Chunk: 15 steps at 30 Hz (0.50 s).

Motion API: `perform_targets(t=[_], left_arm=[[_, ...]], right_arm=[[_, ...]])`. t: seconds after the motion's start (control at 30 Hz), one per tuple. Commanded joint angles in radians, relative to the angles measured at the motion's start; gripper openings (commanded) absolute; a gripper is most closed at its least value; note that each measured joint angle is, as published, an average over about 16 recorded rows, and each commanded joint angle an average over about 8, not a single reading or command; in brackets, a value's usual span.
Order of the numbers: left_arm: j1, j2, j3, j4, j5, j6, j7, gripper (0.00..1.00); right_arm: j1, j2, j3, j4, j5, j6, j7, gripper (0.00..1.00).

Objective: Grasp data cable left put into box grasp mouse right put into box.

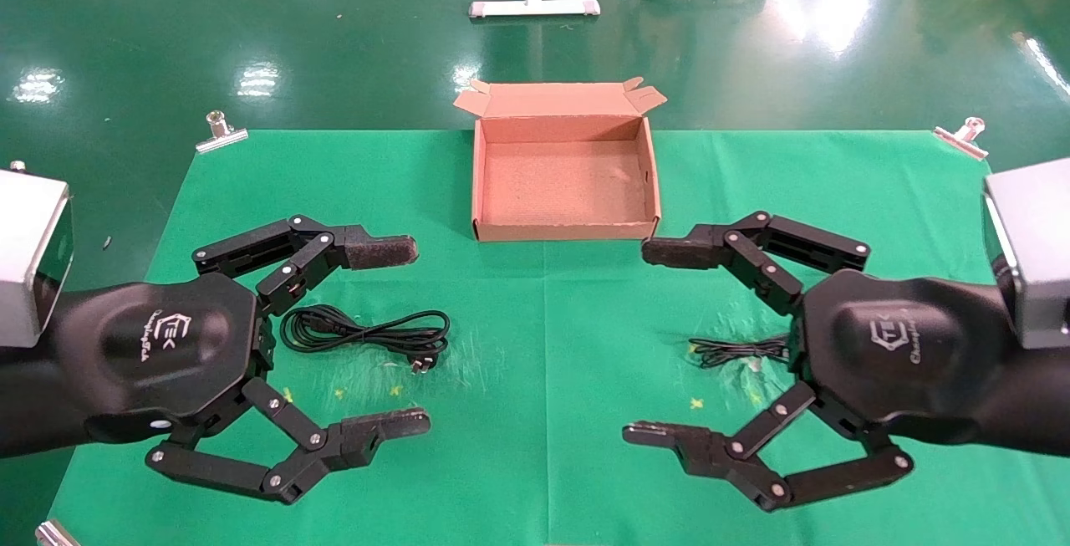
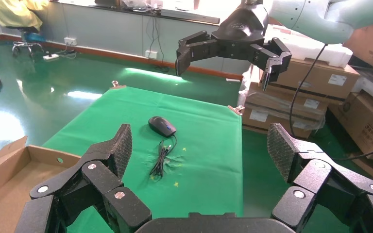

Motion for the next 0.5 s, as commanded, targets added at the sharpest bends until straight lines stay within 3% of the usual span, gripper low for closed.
perform_targets(t=[0.03,0.5], left_arm=[[0.0,0.0,0.0,0.0,0.0,0.0,0.0,1.0],[0.0,0.0,0.0,0.0,0.0,0.0,0.0,1.0]], right_arm=[[0.0,0.0,0.0,0.0,0.0,0.0,0.0,1.0],[0.0,0.0,0.0,0.0,0.0,0.0,0.0,1.0]])
